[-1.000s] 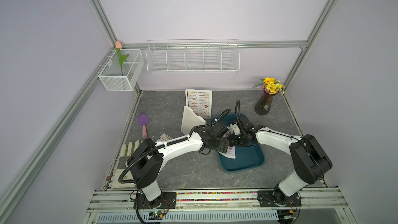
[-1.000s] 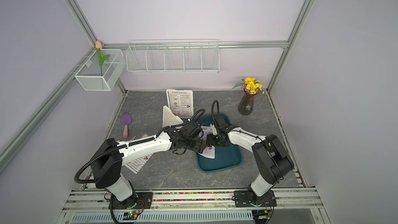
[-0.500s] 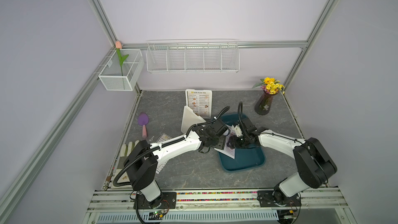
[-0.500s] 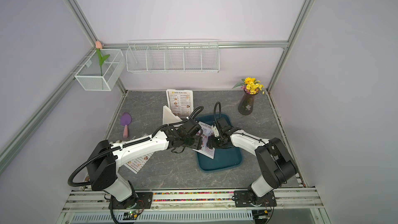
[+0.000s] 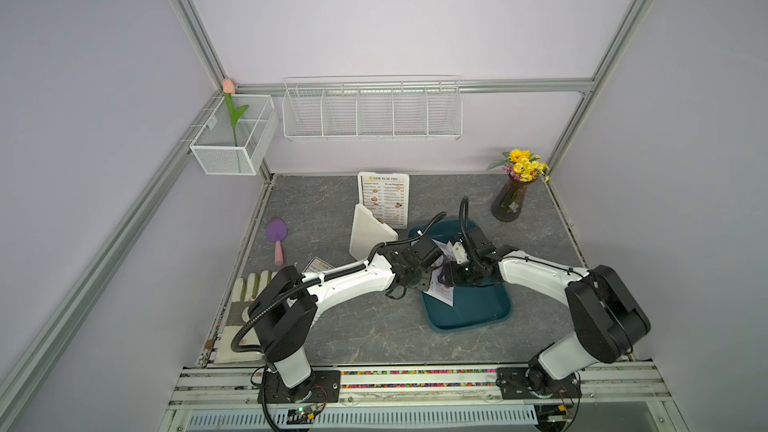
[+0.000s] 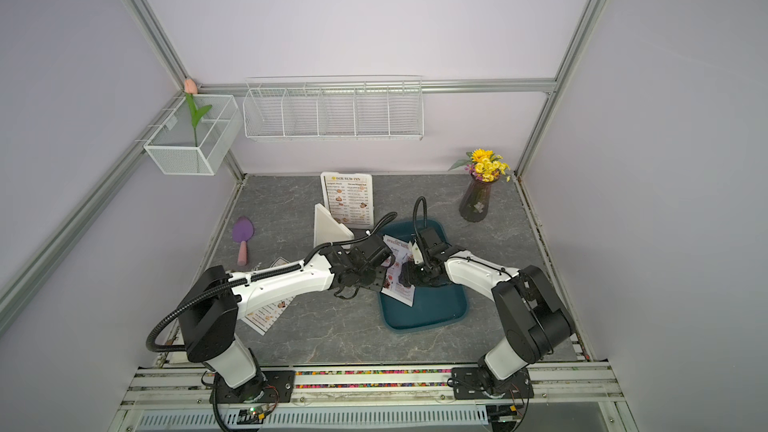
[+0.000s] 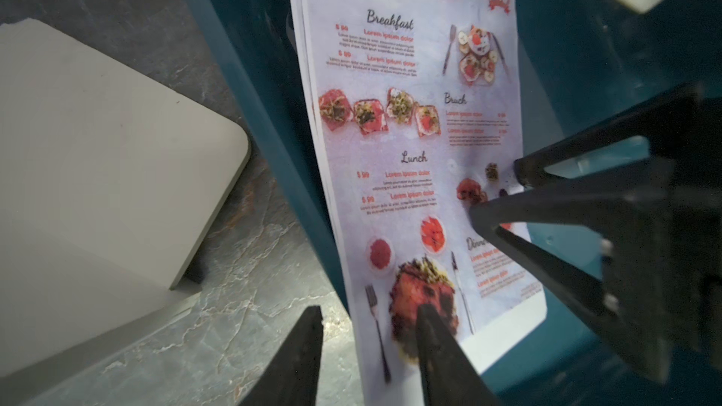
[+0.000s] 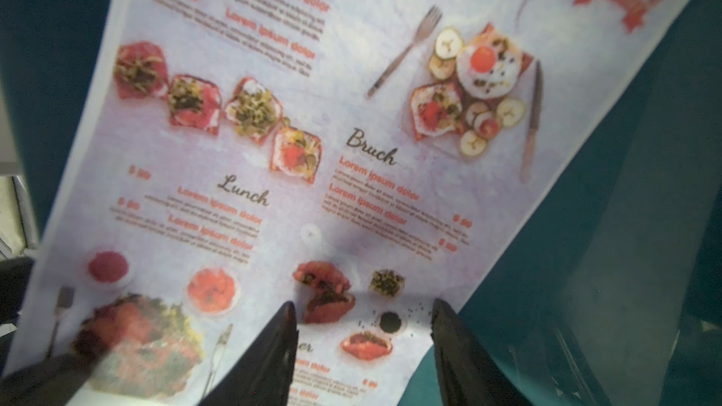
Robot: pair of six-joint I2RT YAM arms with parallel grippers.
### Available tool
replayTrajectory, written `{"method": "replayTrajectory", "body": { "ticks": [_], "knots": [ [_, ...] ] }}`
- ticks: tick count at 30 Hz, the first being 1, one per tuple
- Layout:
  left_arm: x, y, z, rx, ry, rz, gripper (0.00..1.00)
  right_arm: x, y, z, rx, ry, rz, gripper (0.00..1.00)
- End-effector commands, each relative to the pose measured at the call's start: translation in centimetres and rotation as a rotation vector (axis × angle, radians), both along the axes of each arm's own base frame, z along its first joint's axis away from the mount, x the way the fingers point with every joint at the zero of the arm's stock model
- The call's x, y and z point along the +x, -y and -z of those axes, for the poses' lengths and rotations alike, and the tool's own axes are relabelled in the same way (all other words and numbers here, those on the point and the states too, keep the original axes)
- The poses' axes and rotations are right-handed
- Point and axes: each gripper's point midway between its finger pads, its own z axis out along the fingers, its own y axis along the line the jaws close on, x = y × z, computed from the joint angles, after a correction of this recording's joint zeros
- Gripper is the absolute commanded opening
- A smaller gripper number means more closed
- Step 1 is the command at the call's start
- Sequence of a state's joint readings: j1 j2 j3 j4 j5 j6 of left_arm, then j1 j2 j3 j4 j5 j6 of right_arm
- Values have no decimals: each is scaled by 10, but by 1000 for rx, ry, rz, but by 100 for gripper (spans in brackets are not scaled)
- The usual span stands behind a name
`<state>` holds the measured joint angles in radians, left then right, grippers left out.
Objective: Replace the menus in the menu holders
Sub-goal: Pick up the menu from the storage box.
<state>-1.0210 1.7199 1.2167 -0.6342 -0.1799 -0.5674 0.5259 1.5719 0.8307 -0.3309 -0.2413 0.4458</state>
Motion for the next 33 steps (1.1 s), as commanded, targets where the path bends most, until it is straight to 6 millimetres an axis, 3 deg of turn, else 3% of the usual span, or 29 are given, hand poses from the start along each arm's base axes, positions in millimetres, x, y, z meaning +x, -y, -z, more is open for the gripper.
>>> {"method": "replayTrajectory", "body": {
  "ticks": [1,21,27,33],
  "knots": [
    [5,-1,-1,22,22,-29,36,-4,1,7,5,-26,5,57],
    [6,-1,-34,-16,59,-17,30,-5,2,7,-4,-23,-2,57],
    [5,-3,-23,8,41,-19,27,-5,2,8,-2,-24,-6,57],
    [7,-10,-19,34,51,-40,33,-5,2,7,-4,-23,-7,57]
  ]
}}
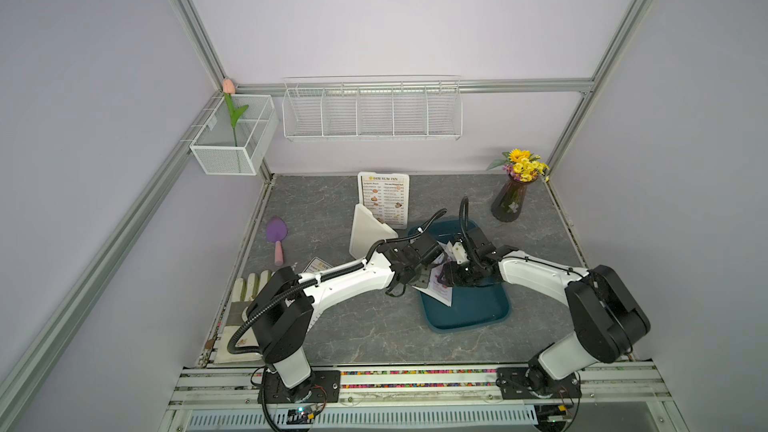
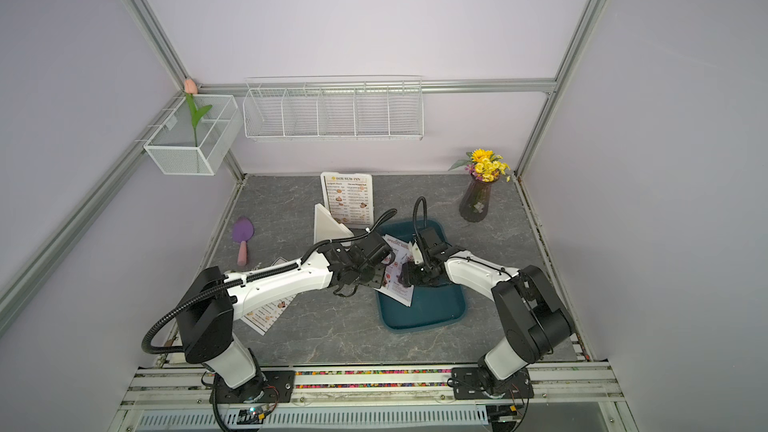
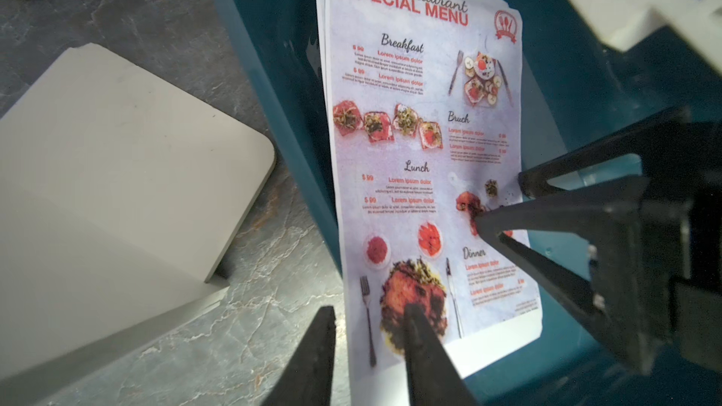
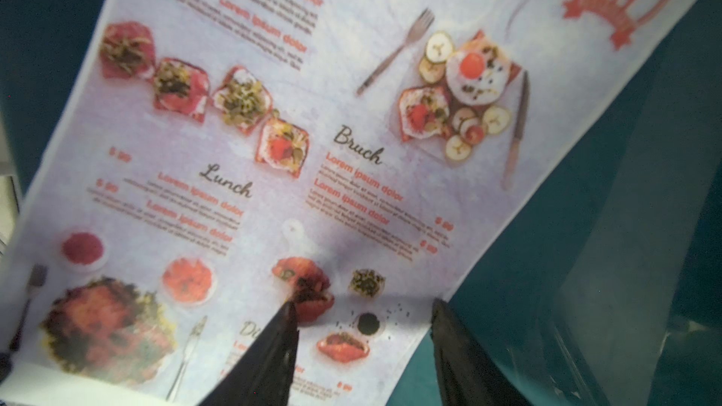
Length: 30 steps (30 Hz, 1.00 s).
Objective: Replace the menus in the menu holders
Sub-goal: Pick up the menu from the storage box.
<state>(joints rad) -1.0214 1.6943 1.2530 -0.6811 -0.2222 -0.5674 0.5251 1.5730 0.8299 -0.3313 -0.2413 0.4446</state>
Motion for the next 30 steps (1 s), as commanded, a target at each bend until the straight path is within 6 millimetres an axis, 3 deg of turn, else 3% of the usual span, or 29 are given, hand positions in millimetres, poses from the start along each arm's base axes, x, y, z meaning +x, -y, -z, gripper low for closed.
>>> {"method": "replayTrajectory", "body": {
  "ticks": [1,8,30],
  "knots": [
    [1,-7,1,33,10,-23,33,-5,2,7,-3,-23,-6,57],
    [-3,-9,10,49,-17,-30,28,-5,2,6,0,-21,-7,57],
    [-3,-13,12,59,-18,-46,20,-5,2,6,-3,-23,-10,55]
  ]
}}
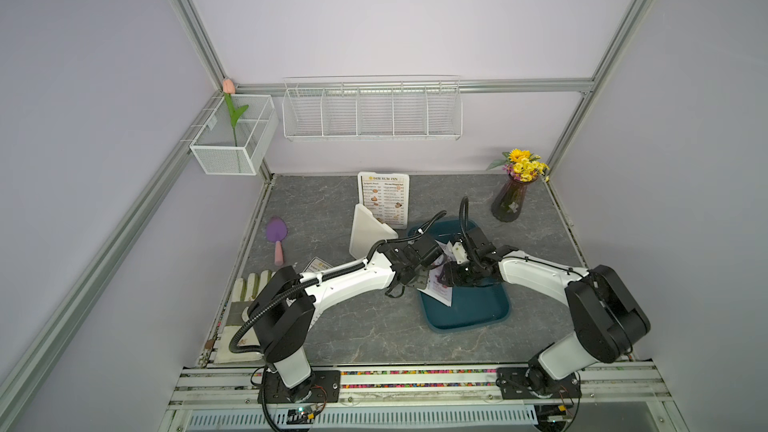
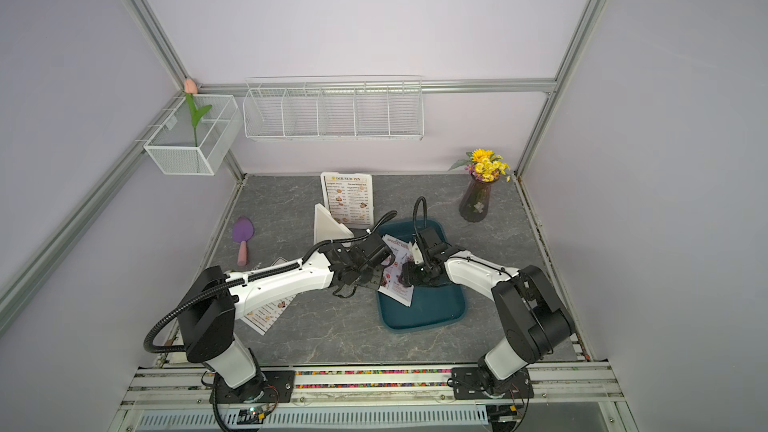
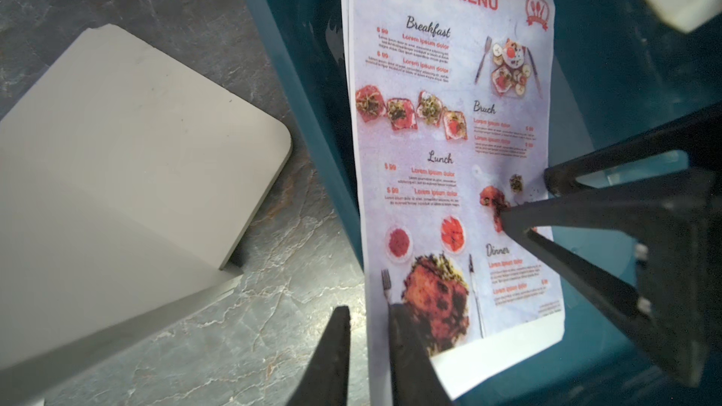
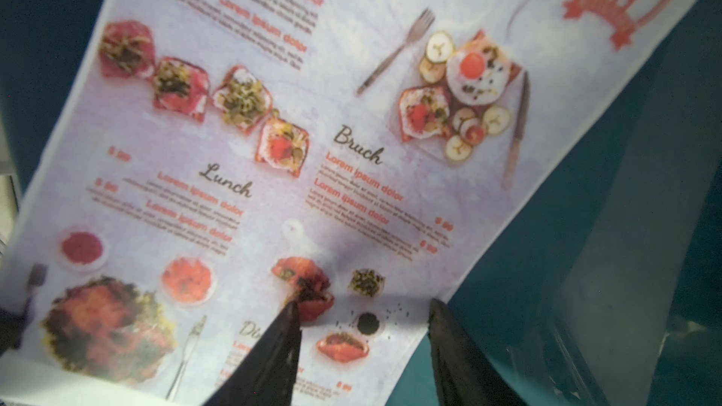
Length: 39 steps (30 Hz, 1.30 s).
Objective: Replace the menus in the menu holders
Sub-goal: Pick up the menu from the storage box.
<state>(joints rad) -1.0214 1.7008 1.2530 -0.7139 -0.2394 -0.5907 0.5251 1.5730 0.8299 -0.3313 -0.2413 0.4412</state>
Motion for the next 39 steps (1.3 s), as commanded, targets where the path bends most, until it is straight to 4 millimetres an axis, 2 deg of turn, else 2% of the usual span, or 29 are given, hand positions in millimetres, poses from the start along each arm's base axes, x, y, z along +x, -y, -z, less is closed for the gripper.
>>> {"method": "replayTrajectory", "body": {
  "ticks": [1,9,39],
  "knots": [
    [-2,-4,6,22,-9,-15,20,-6,2,6,-2,-24,-7,55],
    [-2,-5,7,23,-11,-22,22,-6,2,6,-4,-24,-9,54],
    [1,-10,-19,-15,39,-45,2,-4,2,2,-6,-12,-14,53]
  ]
}}
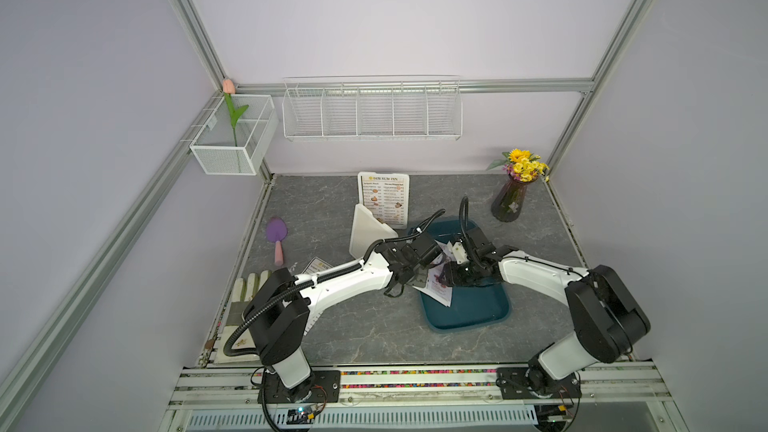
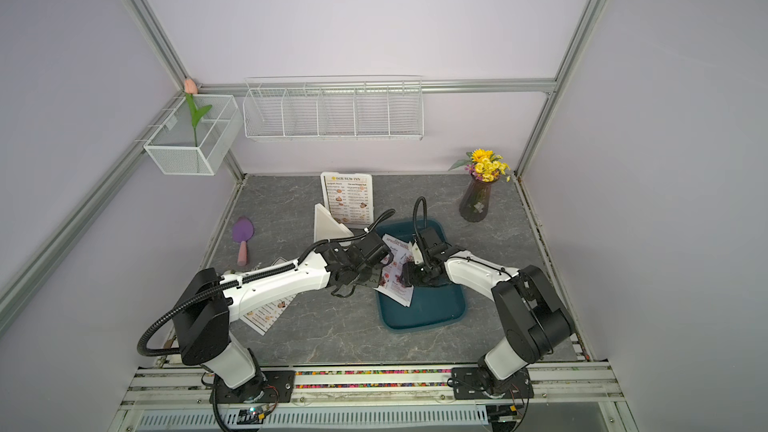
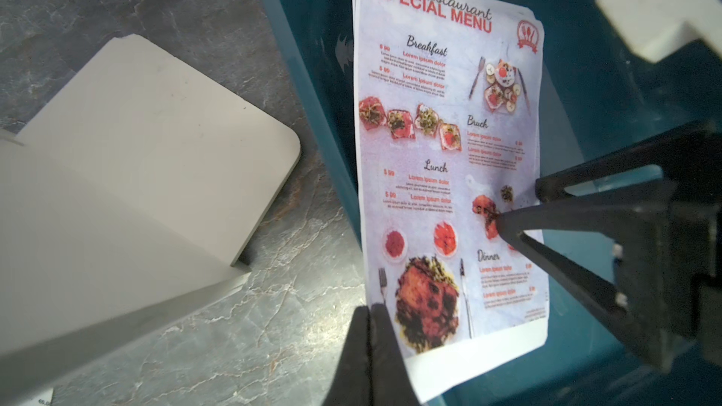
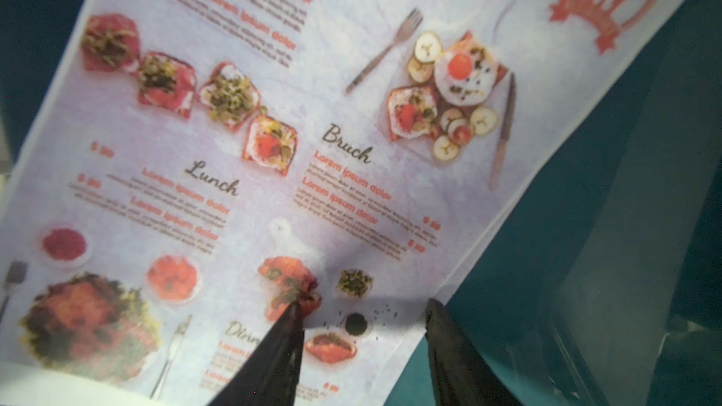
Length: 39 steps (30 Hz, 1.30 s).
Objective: Replace the menus in the menu holders
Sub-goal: Pick up the menu from the storage box.
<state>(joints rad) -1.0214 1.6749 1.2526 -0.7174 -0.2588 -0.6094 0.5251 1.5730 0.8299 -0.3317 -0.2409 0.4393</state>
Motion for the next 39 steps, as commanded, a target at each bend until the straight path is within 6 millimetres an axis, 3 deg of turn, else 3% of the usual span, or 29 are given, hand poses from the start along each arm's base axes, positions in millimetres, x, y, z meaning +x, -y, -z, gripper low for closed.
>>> {"method": "replayTrajectory", "body": {
  "ticks": [1,7,15,20,25,30,35,39],
  "knots": [
    [-1,-8,-10,1,18,-23,2,-4,3,2,-6,-14,-12,53],
    [-1,-11,-15,1,31,-27,0,-4,3,-2,-5,-4,-10,54],
    [-4,-15,2,30,1,-39,5,-5,-2,8,2,-22,-21,52],
    [-6,-18,5,40,-3,-45,15,-4,-5,10,3,-29,-28,49],
    [-4,-18,-2,17,14,-58,43,-4,-6,13,0,-36,-31,48],
    [-7,-7,4,-4,-21,-26,54,-5,-6,12,-1,-37,-32,48],
    [-8,-3,18,4,-51,-23,49,-5,-5,10,-2,-34,-31,48],
    [-8,-4,16,-1,-41,-28,40,-6,-4,10,-6,-35,-33,48]
  ]
}}
